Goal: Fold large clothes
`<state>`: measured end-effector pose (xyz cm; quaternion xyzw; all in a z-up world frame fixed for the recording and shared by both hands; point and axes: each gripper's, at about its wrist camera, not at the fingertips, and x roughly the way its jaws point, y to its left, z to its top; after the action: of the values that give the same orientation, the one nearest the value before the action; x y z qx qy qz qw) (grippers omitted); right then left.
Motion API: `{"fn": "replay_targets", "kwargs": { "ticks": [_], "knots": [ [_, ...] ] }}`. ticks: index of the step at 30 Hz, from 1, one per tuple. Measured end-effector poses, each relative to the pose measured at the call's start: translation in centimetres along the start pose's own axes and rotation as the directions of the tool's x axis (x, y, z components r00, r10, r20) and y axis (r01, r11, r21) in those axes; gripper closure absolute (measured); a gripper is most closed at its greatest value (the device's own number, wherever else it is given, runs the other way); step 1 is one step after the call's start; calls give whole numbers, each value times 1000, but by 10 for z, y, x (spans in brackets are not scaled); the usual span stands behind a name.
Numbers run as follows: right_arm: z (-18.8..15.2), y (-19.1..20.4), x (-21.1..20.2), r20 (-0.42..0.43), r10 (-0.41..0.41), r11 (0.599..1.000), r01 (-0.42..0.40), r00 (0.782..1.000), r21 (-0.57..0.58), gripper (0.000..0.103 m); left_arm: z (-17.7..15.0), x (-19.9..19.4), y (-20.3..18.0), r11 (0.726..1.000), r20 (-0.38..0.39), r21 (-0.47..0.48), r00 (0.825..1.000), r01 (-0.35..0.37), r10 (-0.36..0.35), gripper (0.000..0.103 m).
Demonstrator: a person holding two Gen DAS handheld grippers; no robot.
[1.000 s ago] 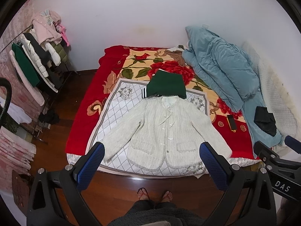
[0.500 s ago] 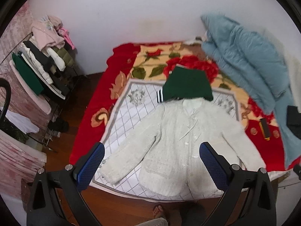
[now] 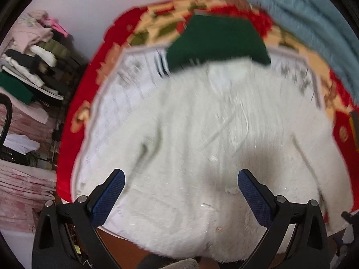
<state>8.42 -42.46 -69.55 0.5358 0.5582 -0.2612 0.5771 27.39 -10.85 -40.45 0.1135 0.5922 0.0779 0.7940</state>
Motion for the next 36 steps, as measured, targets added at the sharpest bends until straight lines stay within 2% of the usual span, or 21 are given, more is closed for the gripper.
{"fn": "replay_targets", "kwargs": {
  "ticks": [3, 5, 7, 9, 12, 16, 19, 21, 25, 26, 28, 31, 33, 36],
  "knots": [
    [22, -31, 49, 19, 59, 989, -61, 998, 134, 20, -12, 47, -26, 1000, -84, 28, 996, 1, 1, 0],
    [31, -48, 71, 56, 142, 955, -152, 988, 254, 20, -16, 75, -45, 998, -125, 59, 992, 2, 5, 0],
    [35, -58, 80, 138, 195, 916, -231, 971, 329, 40, -13, 90, -61, 997, -132, 80, 991, 13, -2, 0],
    [28, -59, 78, 198, 182, 899, -245, 963, 364, 58, -7, 97, -75, 994, -127, 105, 992, 30, -16, 0],
    [12, -46, 67, 255, 124, 913, -211, 959, 350, 74, 7, 96, -98, 988, -81, 142, 996, 57, -46, 0],
    [-2, -21, 56, 295, 95, 940, -184, 951, 288, 76, 19, 88, -120, 982, -32, 174, 997, 80, -75, 0],
    [0, -14, 57, 292, 94, 945, -178, 952, 274, 77, 23, 89, -131, 980, -38, 181, 996, 87, -82, 0],
    [2, -25, 55, 254, 121, 932, -198, 960, 304, 76, 22, 89, -138, 979, -53, 183, 995, 94, -86, 0],
    [-8, -30, 51, 205, 214, 903, -274, 955, 332, 76, 22, 88, -145, 975, -56, 195, 993, 110, -101, 0],
    [-9, -32, 53, 196, 230, 904, -284, 953, 319, 71, 21, 88, -147, 974, -59, 198, 993, 112, -102, 0],
    [-6, -33, 60, 198, 240, 910, -291, 950, 296, 62, 22, 94, -147, 972, -68, 204, 992, 117, -105, 0],
    [8, -35, 82, 197, 245, 882, -303, 949, 361, 61, 23, 97, -151, 972, -66, 203, 992, 117, -105, 0],
    [7, -38, 85, 221, 261, 861, -330, 940, 388, 59, 23, 100, -154, 972, -70, 201, 992, 118, -106, 0],
    [-1, -31, 84, 198, 270, 872, -327, 942, 366, 59, 24, 102, -156, 974, -73, 191, 991, 124, -112, 0]
  ]
}}
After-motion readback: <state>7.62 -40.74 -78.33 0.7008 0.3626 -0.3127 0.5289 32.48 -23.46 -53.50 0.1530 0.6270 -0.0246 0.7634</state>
